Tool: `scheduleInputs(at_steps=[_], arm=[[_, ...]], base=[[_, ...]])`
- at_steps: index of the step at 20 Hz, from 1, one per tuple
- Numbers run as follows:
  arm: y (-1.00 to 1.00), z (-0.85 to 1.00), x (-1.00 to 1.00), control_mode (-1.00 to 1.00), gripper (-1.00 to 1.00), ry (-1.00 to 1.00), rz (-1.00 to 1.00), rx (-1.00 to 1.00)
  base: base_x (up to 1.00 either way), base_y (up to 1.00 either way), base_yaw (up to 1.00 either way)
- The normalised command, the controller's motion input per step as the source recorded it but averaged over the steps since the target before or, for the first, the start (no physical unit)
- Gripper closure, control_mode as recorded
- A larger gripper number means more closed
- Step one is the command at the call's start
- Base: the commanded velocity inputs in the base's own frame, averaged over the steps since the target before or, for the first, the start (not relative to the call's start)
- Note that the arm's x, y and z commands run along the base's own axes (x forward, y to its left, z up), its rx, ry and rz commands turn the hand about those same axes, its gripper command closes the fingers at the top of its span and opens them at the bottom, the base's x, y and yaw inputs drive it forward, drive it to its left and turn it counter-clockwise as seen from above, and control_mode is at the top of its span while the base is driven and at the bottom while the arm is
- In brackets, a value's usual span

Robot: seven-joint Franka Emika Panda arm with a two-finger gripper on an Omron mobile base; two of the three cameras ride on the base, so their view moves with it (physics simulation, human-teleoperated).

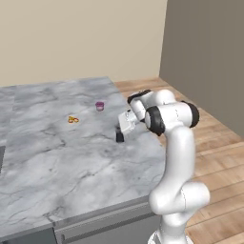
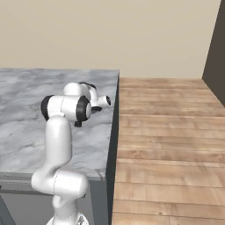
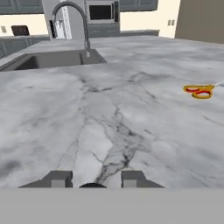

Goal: Move the shaker and ketchup from the cabinet to the dining counter.

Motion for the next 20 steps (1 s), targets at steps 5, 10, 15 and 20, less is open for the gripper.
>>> scheduleInputs(at_steps=[5,10,15,20], arm=[[0.06,-0.25,-0.06,-1.00,-1.00,-0.03,0.03,0.00],[0.00,0.00,-0.61,-1.00,-1.00,-0.13,0.02,0.00],[0.00,-0.02,-0.77,-1.00,-1.00,-0.09,0.02,0.00],[0.09,0.34,-0.58,-1.00,-1.00,-0.13,0.00,0.00]], base=[[0.00,0.00,0.00],[0.00,0.00,0.00],[0.00,0.00,0.00],[0.00,0.00,0.00]])
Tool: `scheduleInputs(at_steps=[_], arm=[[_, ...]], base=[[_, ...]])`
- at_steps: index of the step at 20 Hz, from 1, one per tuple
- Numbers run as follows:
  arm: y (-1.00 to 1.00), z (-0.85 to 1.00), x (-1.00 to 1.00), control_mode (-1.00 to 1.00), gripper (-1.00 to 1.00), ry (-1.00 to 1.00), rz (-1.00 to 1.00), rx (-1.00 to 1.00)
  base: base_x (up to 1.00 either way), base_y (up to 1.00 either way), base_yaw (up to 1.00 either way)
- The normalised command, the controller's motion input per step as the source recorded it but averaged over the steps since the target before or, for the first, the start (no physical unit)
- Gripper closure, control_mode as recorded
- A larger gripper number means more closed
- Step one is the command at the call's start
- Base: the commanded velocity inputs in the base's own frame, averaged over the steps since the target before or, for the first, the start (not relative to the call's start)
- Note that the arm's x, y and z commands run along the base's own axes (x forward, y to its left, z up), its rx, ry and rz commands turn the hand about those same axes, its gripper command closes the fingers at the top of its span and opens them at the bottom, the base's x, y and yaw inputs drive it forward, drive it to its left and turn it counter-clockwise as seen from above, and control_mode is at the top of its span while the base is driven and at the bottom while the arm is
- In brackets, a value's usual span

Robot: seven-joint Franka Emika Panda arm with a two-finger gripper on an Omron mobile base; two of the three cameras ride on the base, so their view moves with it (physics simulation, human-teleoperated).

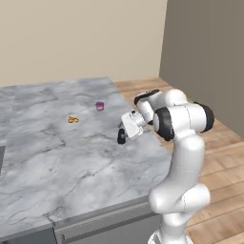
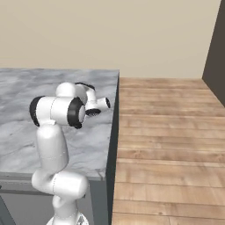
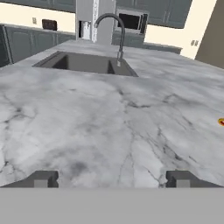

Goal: Move the shaker and ketchup from the cabinet to the dining counter.

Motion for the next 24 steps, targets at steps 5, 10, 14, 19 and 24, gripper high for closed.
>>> scheduleInputs(at_steps=[5,10,14,19,24], arm=[[0.08,1.00,-0.25,-1.00,-1.00,-0.22,0.00,0.00],[0.08,1.00,-0.67,-1.00,-1.00,-0.05,-0.01,0.00],[0.19,1.00,-0.86,-1.00,-1.00,0.15,-0.17,0.00],[0.27,1.00,-0.80,-1.00,-1.00,0.29,-0.25,0.00],[0.09,0.87,-0.80,-1.00,-1.00,0.32,-0.34,0.00]], base=[[0.00,0.00,0.00],[0.00,0.00,0.00],[0.00,0.00,0.00],[0.00,0.00,0.00],[0.00,0.00,0.00]])
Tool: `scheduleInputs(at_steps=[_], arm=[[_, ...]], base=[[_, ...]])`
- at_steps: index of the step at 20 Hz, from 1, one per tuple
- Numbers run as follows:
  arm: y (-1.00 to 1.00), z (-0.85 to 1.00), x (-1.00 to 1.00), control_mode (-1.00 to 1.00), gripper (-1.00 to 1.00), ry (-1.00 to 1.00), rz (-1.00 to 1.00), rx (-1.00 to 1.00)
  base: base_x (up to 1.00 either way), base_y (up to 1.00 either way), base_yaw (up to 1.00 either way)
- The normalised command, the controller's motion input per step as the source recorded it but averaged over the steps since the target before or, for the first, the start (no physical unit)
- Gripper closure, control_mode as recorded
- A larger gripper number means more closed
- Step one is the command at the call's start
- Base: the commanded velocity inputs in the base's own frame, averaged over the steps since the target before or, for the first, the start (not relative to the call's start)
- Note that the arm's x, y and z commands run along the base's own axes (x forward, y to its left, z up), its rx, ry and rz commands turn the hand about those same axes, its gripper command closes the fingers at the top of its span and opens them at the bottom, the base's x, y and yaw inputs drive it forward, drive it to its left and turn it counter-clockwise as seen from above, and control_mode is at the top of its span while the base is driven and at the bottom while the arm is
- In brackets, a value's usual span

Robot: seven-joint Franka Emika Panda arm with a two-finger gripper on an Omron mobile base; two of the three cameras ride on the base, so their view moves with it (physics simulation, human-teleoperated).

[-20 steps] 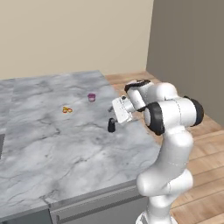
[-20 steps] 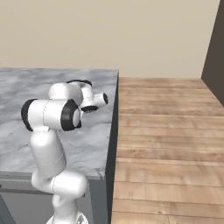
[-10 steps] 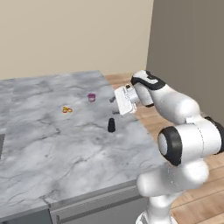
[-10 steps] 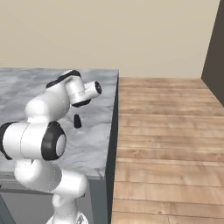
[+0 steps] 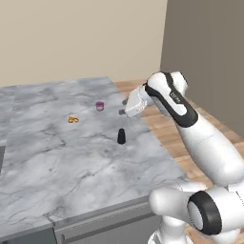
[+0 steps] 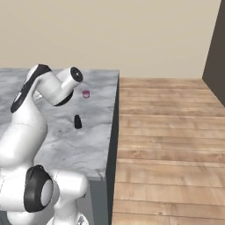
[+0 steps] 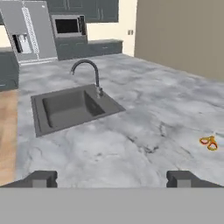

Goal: Move the shaker and ketchup from the cabinet to the dining counter.

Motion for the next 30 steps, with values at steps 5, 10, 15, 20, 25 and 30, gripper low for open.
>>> scheduleInputs(at_steps=[5,10,15,20,25,30], arm=[[-0.09,0.38,-0.76,-1.00,-1.00,0.39,-0.42,-0.03],[-0.25,0.03,-0.61,-1.00,-1.00,0.36,-0.44,-0.05],[-0.54,0.00,-0.37,-1.00,-1.00,0.19,-0.33,-0.09],[-0.61,0.00,-0.06,-1.00,-1.00,0.11,-0.24,-0.10],[-0.45,-0.02,-0.11,-1.00,-1.00,0.07,-0.17,-0.01],[-0.02,0.00,-0.13,1.00,-1.00,0.00,-0.03,0.00]], base=[[0.00,0.00,0.00],[0.00,0.00,0.00],[0.00,0.00,0.00],[0.00,0.00,0.00],[0.00,0.00,0.00],[-0.80,-0.02,-0.14]])
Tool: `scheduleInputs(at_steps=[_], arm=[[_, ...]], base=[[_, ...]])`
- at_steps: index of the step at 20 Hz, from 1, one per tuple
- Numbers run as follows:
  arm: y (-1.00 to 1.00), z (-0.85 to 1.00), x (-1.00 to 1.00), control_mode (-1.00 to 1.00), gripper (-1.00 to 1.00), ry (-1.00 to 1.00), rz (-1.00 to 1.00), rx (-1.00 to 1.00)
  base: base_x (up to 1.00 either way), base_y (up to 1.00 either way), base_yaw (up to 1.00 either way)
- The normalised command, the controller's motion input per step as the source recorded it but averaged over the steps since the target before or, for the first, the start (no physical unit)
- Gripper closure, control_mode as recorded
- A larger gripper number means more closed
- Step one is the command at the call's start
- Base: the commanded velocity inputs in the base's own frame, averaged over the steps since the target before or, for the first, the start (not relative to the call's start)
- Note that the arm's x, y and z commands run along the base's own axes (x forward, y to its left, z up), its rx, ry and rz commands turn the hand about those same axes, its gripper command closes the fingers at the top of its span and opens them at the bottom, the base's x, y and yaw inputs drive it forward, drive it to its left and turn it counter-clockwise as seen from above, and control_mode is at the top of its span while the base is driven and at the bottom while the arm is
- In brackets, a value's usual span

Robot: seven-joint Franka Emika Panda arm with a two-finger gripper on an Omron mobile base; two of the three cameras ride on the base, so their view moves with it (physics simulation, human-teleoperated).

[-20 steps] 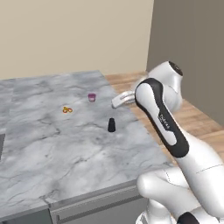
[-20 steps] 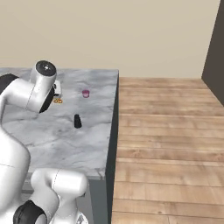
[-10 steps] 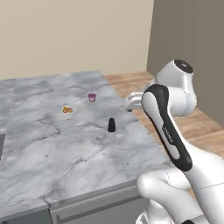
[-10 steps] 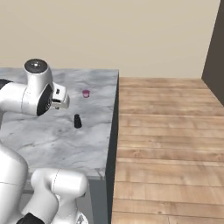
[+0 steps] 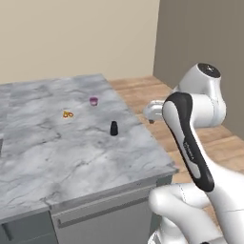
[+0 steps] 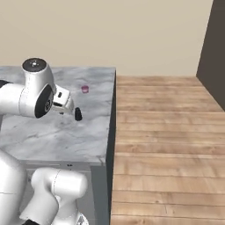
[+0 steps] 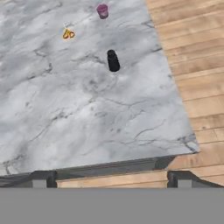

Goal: Move the shaker and ketchup from the cabinet to the dining counter.

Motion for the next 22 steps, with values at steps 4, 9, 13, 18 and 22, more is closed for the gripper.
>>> scheduleInputs(at_steps=[4,9,13,18,22], arm=[[0.00,0.00,0.00,1.00,-1.00,0.00,0.00,0.00],[0.00,0.00,0.00,1.00,-1.00,0.00,0.00,0.00],[0.00,0.00,0.00,1.00,-1.00,0.00,0.00,0.00],[0.00,0.00,0.00,1.00,-1.00,0.00,0.00,0.00],[0.00,0.00,0.00,1.00,-1.00,0.00,0.00,0.00]], base=[[-0.91,0.14,0.10],[-0.05,0.38,0.95],[0.00,0.47,0.93],[0.00,0.54,0.88],[0.00,0.57,0.83]])
